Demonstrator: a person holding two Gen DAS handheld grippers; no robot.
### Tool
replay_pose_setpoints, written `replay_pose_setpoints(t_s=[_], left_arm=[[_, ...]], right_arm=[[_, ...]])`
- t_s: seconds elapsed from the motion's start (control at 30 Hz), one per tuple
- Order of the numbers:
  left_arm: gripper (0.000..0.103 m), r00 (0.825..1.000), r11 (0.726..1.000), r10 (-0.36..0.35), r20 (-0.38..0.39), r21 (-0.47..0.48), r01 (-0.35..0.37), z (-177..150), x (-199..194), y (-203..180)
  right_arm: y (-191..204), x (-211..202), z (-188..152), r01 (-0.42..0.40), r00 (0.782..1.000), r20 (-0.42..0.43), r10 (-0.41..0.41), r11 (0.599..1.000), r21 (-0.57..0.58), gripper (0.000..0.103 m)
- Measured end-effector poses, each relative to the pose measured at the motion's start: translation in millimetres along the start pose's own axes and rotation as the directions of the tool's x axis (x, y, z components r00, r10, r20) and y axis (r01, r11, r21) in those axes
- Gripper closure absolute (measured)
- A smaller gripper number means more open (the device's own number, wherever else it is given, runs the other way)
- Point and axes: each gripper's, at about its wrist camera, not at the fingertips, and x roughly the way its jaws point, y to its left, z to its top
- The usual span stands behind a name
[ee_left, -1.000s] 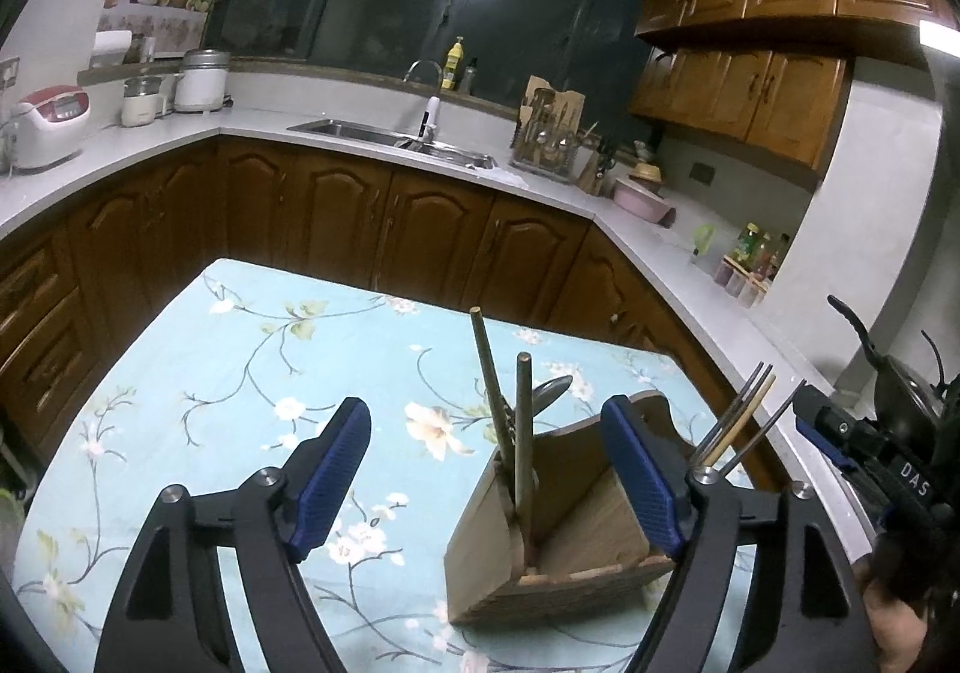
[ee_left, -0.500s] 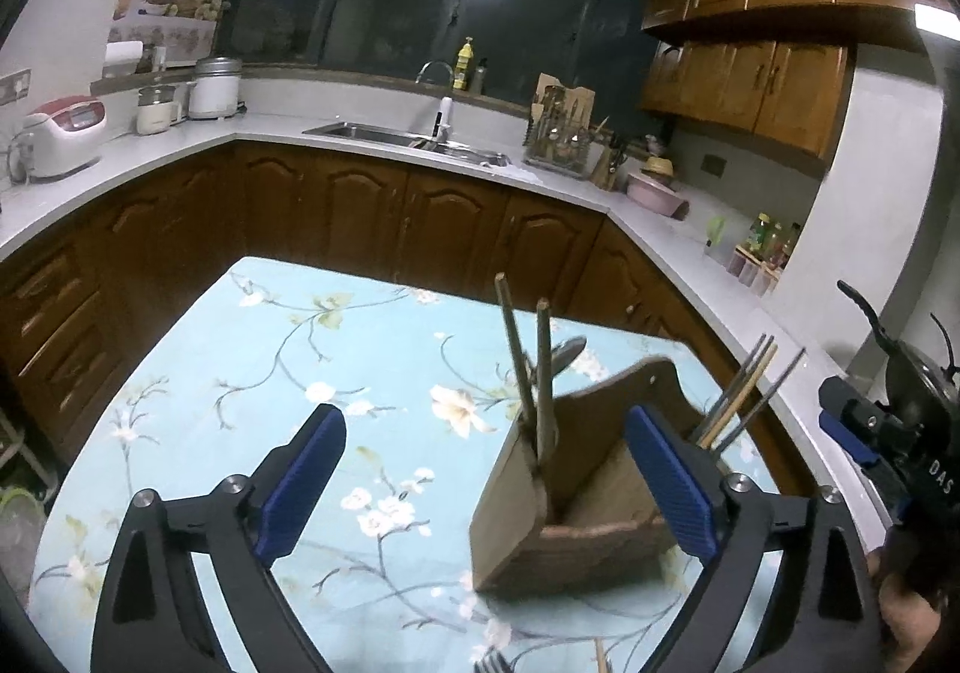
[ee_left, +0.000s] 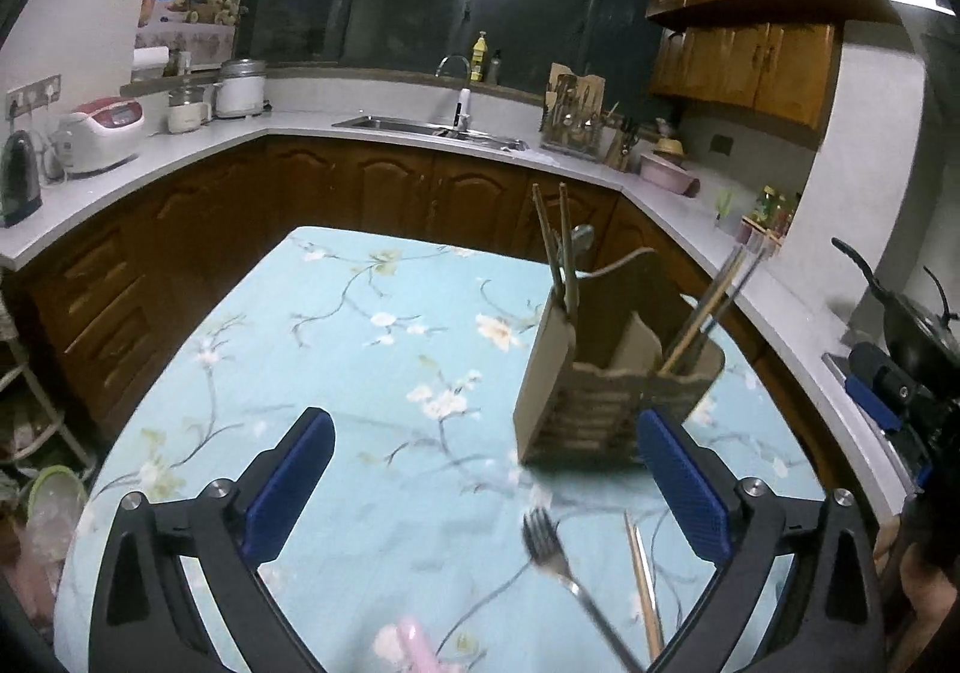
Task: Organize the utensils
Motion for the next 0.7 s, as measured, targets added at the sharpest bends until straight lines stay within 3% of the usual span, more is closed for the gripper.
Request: replay_pose_setpoints(t_s=[0.33,0.7], left_arm=[[0.001,0.998,0.999,0.017,0.059,0.042,-0.019,-28,-71,3],[0.001,0.993,0.994,0.024,0.115,0.102,-0.036,-72,-105,4]], right_arm=[[38,-54,-35,0.055,0.998,0.047,-0.048,0.987,-0.154,0.007],[55,-93,-66,0.130,0.987,0.120,-0.106,0.967,-0.220,0.001]])
